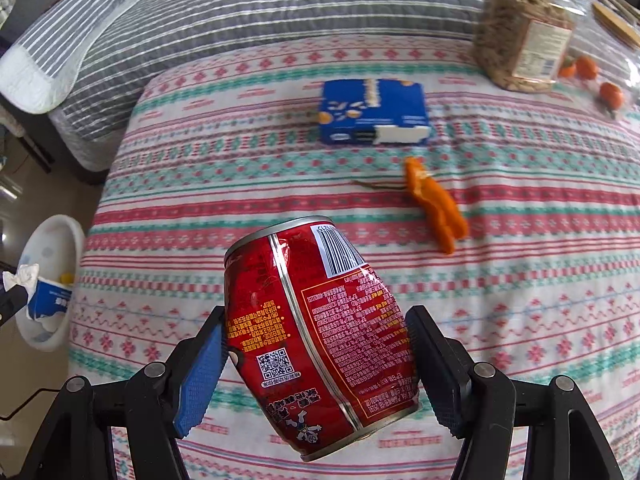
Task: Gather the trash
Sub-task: 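Drop the white tissue into the wastebasket with the left tool, then drop the red can into the wastebasket with the right tool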
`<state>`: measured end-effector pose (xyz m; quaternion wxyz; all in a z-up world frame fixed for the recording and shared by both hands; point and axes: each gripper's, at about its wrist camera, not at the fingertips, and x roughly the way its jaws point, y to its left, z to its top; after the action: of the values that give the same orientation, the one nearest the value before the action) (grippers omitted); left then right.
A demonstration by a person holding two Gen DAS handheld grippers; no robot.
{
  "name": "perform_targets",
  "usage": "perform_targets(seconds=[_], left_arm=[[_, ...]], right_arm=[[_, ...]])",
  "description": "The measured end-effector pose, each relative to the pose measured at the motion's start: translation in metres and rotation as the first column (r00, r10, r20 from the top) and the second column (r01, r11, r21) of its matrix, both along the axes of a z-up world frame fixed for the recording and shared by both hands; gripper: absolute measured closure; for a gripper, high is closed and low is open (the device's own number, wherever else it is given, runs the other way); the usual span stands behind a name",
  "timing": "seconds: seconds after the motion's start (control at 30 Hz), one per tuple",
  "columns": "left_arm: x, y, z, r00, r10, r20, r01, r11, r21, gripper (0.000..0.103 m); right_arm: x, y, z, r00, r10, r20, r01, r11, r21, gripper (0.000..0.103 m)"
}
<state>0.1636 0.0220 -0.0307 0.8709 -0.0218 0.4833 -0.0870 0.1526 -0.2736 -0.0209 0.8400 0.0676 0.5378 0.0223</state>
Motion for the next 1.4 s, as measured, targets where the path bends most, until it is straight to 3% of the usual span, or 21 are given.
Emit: perform_targets(seconds=[0.53,0.63,0.77,1.0,1.17,1.4], left_arm=[[-0.002,0.099,-0.014,0.983,0.169,-0.066,-0.171,0.985,-0.02,0.083],[-0.001,0.105,-0.014,0.982,0.175,-0.072,-0.176,0.984,-0.014,0.075],[-0.004,0.11,-0.011,0.982,0.182,-0.055,-0.181,0.983,0.031,0.041],[-0.014,0.134,-0.009,0.972,0.228,-0.052,-0.223,0.971,0.084,0.03],[-0.025,0.155,-0.013,0.954,0.292,-0.067,-0.281,0.95,0.138,0.014],[-0.037,0.179,-0.021,0.939,0.337,-0.064,-0.316,0.922,0.226,0.01]], right_arm=[[0.019,0.086,-0.015,0.994,0.113,-0.01,-0.112,0.993,0.022,0.028],[0.023,0.102,-0.017,0.991,0.13,-0.01,-0.13,0.991,0.036,0.028],[0.026,0.123,-0.017,0.987,0.162,-0.001,-0.162,0.986,0.037,0.028],[0.03,0.16,-0.022,0.975,0.22,0.011,-0.221,0.974,0.042,0.028],[0.034,0.191,-0.025,0.962,0.271,0.025,-0.272,0.961,0.055,0.028],[0.041,0.237,-0.036,0.939,0.341,0.042,-0.343,0.938,0.057,0.028]])
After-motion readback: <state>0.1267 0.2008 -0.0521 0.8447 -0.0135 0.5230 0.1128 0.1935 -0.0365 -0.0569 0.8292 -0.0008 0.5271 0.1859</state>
